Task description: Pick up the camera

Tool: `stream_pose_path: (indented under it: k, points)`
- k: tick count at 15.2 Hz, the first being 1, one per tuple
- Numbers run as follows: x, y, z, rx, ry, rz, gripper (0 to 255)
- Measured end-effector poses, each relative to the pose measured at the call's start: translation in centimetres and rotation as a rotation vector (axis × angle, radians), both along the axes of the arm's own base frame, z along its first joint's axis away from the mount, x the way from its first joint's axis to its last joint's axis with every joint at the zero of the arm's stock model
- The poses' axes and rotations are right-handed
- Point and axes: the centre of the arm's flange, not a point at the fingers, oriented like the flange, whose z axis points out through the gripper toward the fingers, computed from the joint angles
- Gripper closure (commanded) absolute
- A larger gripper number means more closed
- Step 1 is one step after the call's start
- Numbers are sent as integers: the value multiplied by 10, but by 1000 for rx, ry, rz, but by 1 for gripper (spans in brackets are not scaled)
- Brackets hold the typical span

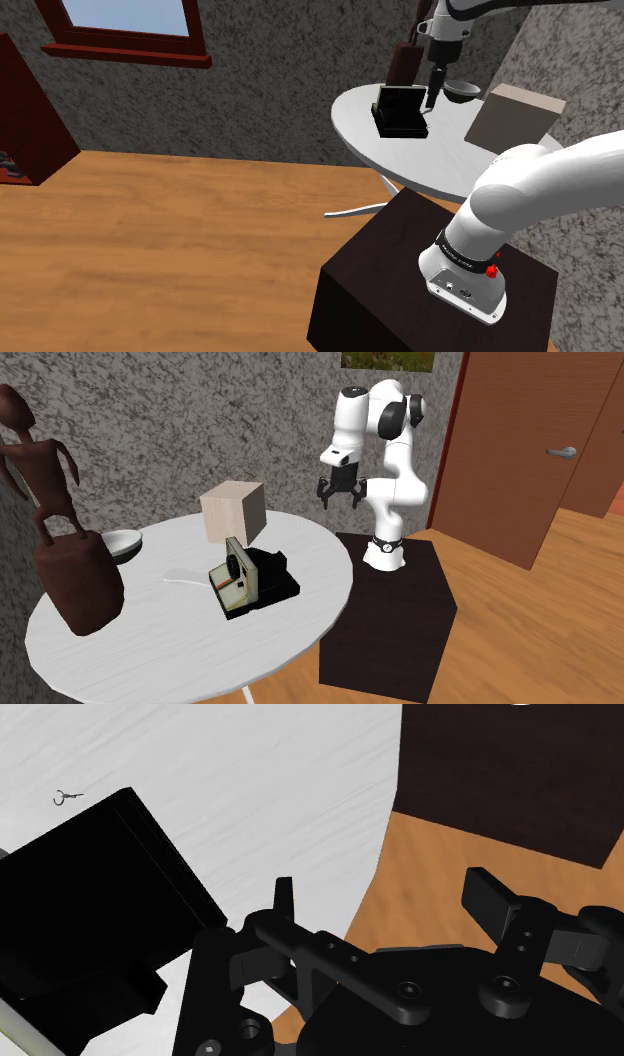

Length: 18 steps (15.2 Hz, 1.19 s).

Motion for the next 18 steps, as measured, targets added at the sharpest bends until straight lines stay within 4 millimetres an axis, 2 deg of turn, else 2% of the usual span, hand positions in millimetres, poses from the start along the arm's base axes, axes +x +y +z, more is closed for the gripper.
stream_pose_path:
  k: [8, 18]
  points:
    - [27, -101, -19, 8, -43, 133, 0]
    - [77, -218, -42, 19, -95, 296, 0]
